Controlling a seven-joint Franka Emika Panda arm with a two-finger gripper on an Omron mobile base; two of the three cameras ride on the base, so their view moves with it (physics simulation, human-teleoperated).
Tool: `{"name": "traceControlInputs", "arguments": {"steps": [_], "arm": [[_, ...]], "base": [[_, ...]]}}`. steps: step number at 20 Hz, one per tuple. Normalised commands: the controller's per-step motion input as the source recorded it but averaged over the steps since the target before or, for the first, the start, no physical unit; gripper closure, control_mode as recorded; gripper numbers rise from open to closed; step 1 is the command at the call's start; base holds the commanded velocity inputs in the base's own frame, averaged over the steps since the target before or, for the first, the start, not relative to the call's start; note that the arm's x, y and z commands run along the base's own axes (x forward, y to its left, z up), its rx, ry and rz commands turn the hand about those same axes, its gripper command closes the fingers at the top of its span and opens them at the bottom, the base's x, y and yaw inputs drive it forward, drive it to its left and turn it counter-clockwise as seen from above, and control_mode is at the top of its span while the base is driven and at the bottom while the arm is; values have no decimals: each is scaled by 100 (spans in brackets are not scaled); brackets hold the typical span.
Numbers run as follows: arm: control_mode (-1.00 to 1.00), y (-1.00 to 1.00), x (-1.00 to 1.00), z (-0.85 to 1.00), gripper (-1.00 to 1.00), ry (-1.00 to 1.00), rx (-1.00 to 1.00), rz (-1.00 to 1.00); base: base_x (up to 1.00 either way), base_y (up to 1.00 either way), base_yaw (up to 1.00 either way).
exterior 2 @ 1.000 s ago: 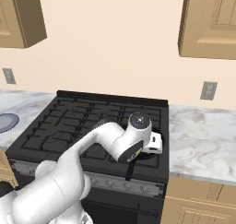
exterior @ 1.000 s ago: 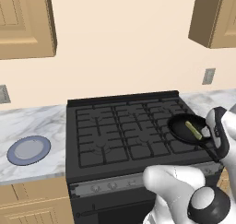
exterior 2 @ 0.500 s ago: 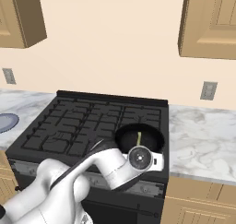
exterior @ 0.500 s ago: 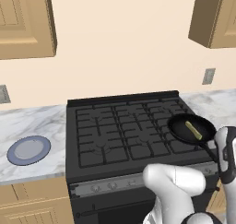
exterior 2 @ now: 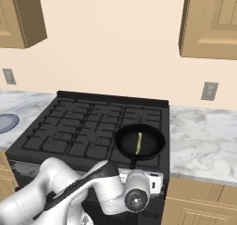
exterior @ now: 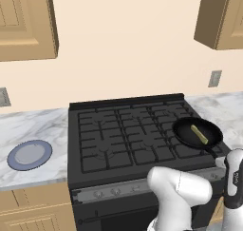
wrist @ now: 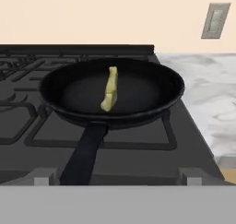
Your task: Pick up the butter stick and place it in the pan. Then turn on the burner for the pan.
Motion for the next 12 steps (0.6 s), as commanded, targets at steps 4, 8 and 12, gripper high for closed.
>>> {"name": "traceControlInputs", "arguments": {"steps": [4, 8, 12], "arm": [[-100, -11, -23, -24, -100, -23, 3, 0], [-100, -7, -22, -24, -100, -17, 1, 0], [-100, -1, -14, -9, -100, -12, 1, 0]], "base": [[0, 0, 0], [0, 0, 0], [0, 0, 0]]}}
